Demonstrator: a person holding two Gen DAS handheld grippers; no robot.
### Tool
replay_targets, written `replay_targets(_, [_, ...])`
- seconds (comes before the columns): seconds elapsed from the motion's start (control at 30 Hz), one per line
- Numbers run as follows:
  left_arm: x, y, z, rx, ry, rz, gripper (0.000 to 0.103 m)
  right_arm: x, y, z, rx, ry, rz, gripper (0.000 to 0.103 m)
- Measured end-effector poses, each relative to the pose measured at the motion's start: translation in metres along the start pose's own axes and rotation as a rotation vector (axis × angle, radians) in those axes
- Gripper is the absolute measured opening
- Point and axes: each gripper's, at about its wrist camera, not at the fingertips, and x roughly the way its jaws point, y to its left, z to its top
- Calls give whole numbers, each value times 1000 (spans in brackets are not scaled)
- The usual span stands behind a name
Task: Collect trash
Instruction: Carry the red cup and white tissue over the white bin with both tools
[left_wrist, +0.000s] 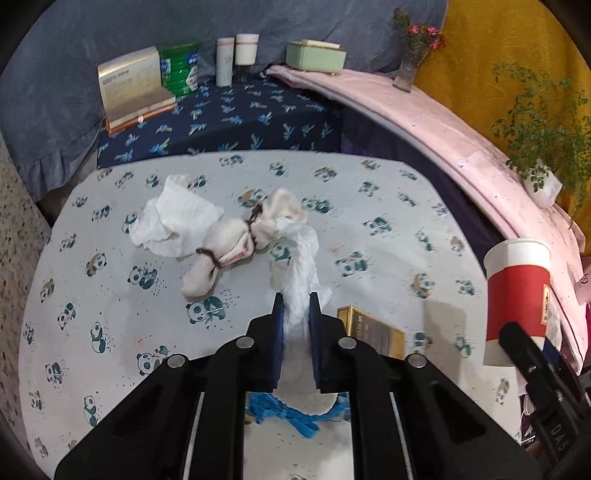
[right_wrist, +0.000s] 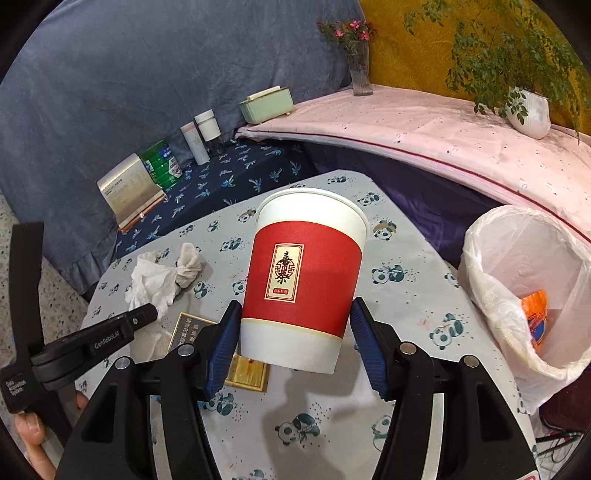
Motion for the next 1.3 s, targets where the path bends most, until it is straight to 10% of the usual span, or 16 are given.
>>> replay_targets(0.6, [-87,-128,-6,188,-127,-110,12,-93,-68,0,78,-129,-23,58])
replay_targets(1.3, [-59,-269,-40,371,-24,-249,12,-136,-190,-18,235,-170,-152,58])
